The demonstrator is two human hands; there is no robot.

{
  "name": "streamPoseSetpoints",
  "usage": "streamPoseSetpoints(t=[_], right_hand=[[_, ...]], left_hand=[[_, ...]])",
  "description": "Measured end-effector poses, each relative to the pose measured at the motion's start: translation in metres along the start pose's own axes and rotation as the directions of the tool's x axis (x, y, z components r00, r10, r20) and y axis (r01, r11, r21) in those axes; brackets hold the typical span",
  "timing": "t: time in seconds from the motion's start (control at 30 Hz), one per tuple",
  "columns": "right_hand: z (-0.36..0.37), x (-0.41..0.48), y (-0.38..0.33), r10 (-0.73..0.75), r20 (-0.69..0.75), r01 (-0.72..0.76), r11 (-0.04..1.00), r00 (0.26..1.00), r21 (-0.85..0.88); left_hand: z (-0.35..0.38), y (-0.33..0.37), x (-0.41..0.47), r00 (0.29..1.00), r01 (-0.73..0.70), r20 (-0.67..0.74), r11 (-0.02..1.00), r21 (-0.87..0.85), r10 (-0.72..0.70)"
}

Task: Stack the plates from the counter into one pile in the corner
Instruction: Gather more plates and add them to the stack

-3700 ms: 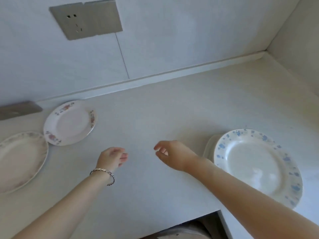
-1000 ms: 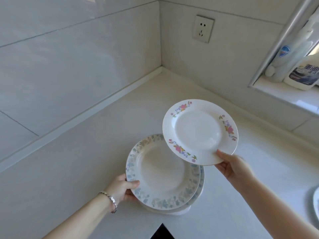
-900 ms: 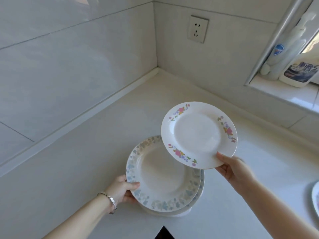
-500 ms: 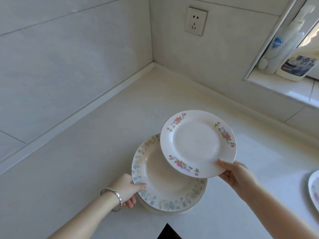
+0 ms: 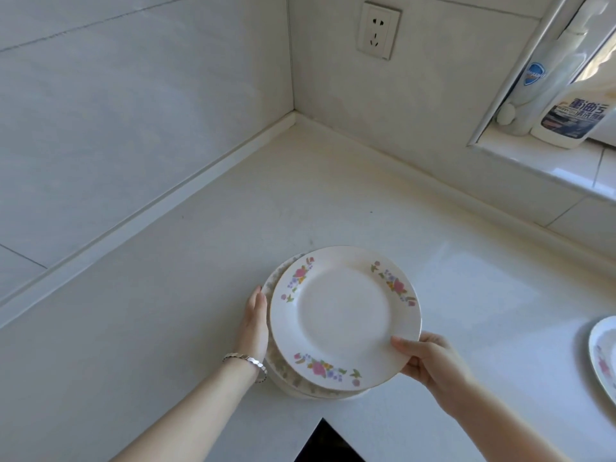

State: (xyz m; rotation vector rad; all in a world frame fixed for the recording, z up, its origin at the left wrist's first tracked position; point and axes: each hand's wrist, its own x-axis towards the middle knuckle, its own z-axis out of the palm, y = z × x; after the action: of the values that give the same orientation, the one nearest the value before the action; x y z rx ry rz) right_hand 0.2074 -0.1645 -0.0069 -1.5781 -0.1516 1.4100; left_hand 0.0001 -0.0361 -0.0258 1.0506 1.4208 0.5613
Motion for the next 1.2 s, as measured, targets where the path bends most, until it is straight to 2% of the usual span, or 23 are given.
streamPoseSetpoints(t=[0.13, 0.2, 0.23, 0.3, 0.33, 0.5, 0.53, 0.57, 0.6, 0.63, 0.67, 0.7, 0.77, 0.9, 1.03, 1.2], right_hand=[[0.004, 0.001, 0.007, -0.029, -0.021, 0.027, 0.995, 0.999, -0.098], [0.008, -0.001, 0.007, -0.062, -0.021, 0.054, 0.96, 0.998, -0.276], [0.009, -0.002, 0.007, -0.075, -0.017, 0.06, 0.9, 0.997, -0.431], [0.009, -0.003, 0.007, -0.093, 0.004, 0.067, 0.685, 0.996, -0.726], [0.009, -0.003, 0.006, -0.108, -0.004, 0.061, 0.587, 0.994, -0.807], [0.007, 0.002, 0.004, -0.234, -0.107, -0.041, 0.271, 0.966, -0.962], [0.006, 0.003, 0.003, -0.292, -0.125, -0.032, 0.303, 0.948, -0.952], [0.005, 0.005, 0.002, -0.347, -0.153, 0.009, 0.424, 0.925, -0.906], [0.003, 0.011, 0.004, -0.363, -0.184, 0.081, 0.605, 0.914, -0.792], [0.002, 0.019, 0.006, -0.342, -0.203, 0.149, 0.769, 0.918, -0.622], [0.003, 0.026, 0.008, -0.287, -0.192, 0.18, 0.882, 0.939, -0.436], [0.006, 0.033, 0.012, -0.216, -0.158, 0.17, 0.949, 0.963, -0.265], [0.013, 0.045, 0.027, -0.146, -0.067, 0.144, 0.989, 0.987, -0.042], [0.027, 0.042, 0.04, -0.192, -0.044, 0.195, 0.974, 0.981, 0.116], [0.03, 0.043, 0.047, -0.252, -0.062, 0.259, 0.954, 0.966, 0.15], [0.031, 0.046, 0.05, -0.295, -0.113, 0.304, 0.949, 0.949, 0.079]], left_hand=[[0.004, 0.003, 0.001, 0.999, -0.034, -0.027, 0.998, 0.048, 0.035], [0.003, -0.001, 0.006, 0.999, -0.04, -0.023, 0.997, 0.066, 0.041], [0.002, -0.005, 0.009, 0.999, -0.042, -0.013, 0.997, 0.068, 0.043], [0.002, -0.007, 0.011, 1.0, -0.024, -0.016, 0.997, 0.072, 0.025], [0.002, -0.007, 0.011, 0.999, -0.031, -0.017, 0.997, 0.066, 0.032], [0.003, -0.007, 0.011, 0.999, -0.044, -0.016, 0.998, 0.034, 0.045], [0.003, -0.007, 0.01, 0.999, -0.035, -0.017, 0.999, 0.016, 0.035], [0.002, -0.006, 0.012, 1.0, -0.023, -0.017, 1.0, -0.003, 0.023], [0.002, -0.006, 0.013, 1.0, -0.011, -0.019, 1.0, -0.018, 0.011], [0.003, -0.004, 0.014, 1.0, 0.016, -0.012, 0.999, -0.037, -0.017], [0.003, -0.003, 0.015, 0.999, 0.052, -0.008, 0.997, -0.061, -0.052], [0.004, -0.003, 0.014, 0.995, 0.102, -0.008, 0.991, -0.088, -0.103], [0.006, -0.004, 0.013, 0.983, 0.182, 0.016, 0.972, -0.152, -0.181], [0.002, -0.006, 0.014, 0.95, 0.311, 0.067, 0.929, -0.198, -0.304], [0.0, -0.006, 0.016, 0.941, 0.336, 0.112, 0.919, -0.205, -0.319], [-0.003, -0.006, 0.016, 0.943, 0.328, 0.109, 0.935, -0.136, -0.315]])
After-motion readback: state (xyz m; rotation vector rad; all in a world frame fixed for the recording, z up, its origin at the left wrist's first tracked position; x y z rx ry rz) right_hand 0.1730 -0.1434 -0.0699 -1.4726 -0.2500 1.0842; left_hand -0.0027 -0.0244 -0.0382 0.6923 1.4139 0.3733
